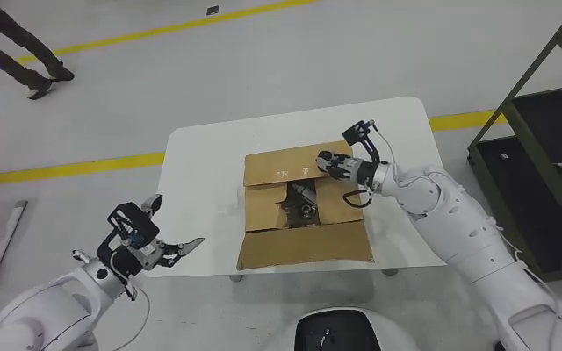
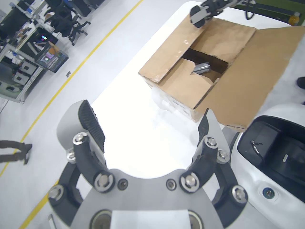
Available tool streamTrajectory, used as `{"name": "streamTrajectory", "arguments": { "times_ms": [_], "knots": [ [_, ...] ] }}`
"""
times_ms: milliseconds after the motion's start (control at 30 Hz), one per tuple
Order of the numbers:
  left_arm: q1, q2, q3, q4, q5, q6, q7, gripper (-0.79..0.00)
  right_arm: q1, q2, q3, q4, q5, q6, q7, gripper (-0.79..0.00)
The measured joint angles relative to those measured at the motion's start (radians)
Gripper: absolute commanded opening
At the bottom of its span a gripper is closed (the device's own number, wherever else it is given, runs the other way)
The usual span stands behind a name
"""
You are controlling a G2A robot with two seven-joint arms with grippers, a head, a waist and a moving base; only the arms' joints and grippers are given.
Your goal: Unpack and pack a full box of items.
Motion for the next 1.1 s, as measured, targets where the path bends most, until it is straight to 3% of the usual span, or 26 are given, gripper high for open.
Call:
{"name": "streamTrajectory", "arguments": {
  "times_ms": [333,467,767,1100],
  "knots": [
    [0.01,0.001,-0.004,0.011,-0.021,0.01,0.016,0.0,0.013,-0.003,-0.005,0.026,0.008,-0.011,0.004,-0.785],
    [0.068,0.006,0.016,-0.007,0.008,-0.051,0.021,0.0,0.015,-0.005,-0.009,0.031,0.01,-0.013,0.006,-0.785],
    [0.2,0.001,0.108,-0.005,0.215,-0.059,0.145,0.0,0.017,-0.007,-0.013,0.04,0.016,-0.016,0.01,-0.785],
    [0.164,0.003,0.258,0.098,0.499,-0.008,0.32,0.0,0.025,-0.01,-0.022,0.044,0.021,-0.022,0.017,-0.785]
  ]
}}
